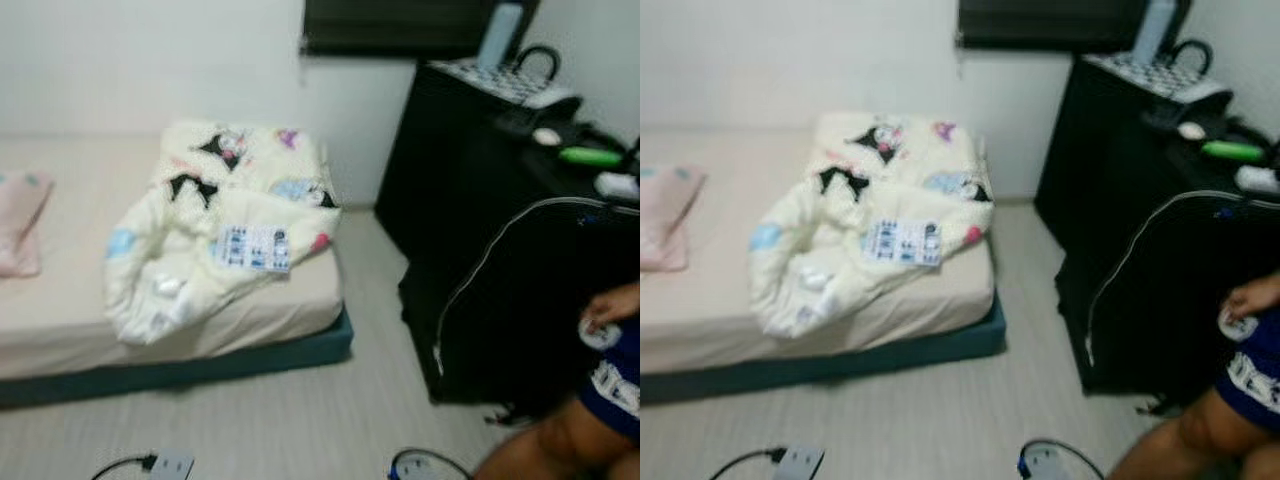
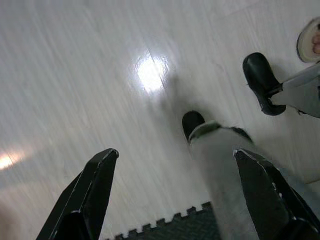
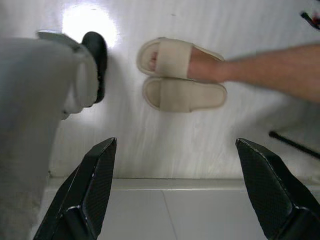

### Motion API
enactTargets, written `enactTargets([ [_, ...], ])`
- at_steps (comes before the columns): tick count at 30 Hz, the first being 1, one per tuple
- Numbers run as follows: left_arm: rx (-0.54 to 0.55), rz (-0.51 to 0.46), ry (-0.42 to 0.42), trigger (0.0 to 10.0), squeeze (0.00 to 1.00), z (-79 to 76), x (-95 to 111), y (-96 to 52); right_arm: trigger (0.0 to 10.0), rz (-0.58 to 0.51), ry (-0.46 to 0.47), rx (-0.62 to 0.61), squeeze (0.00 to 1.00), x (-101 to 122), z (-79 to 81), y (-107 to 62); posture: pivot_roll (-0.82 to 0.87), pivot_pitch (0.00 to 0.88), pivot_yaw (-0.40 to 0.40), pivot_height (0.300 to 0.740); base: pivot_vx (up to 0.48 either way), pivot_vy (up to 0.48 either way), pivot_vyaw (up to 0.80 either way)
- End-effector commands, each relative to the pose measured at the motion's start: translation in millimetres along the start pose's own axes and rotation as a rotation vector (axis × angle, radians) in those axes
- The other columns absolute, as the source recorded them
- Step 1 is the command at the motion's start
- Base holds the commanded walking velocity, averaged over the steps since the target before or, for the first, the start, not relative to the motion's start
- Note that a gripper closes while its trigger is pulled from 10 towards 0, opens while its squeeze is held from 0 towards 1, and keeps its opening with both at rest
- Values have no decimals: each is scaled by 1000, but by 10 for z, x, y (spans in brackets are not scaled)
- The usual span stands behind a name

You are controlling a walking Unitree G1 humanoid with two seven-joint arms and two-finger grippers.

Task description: Clean up the room

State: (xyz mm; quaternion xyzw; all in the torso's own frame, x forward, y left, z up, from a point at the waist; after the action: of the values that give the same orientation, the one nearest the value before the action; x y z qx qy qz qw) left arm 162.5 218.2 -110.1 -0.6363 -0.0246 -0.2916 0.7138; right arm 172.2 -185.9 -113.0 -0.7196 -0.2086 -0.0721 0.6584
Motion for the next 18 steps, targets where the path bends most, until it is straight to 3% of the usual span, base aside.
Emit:
enactTargets([
  [1, 0, 11, 7, 10000, 0, -14, -40, -4, 10000, 10, 10, 7, 0, -52, 33, 0, -17, 92, -49, 740, 0, 0, -712],
  [9, 0, -11, 20, 10000, 0, -13, -12, -3, 10000, -9, 25, 7, 0, -36, 32, 0, -18, 95, -50, 740, 61, 0, -119],
  [18, 12, -14, 12, 10000, 0, -12, -5, -1, 10000, -12, 24, -1, 0, -31, 18, -1, -18, 91, -52, 740, 429, 0, 0],
])
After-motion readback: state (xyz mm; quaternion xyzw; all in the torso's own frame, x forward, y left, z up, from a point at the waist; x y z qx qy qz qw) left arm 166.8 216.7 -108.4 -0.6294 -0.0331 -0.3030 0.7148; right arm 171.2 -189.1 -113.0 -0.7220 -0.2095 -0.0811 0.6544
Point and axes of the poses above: a point about 5 cm out from each wrist's last joint towards the gripper, its own y axis pointing out of the wrist towards the gripper, its own x axis along the axis of the wrist's last joint, z = x × y, the point moved 2 cm from there along y, pointing out of the wrist towards the gripper, and after that the axes turned 11 degrees about y, right-handed, at the moved point
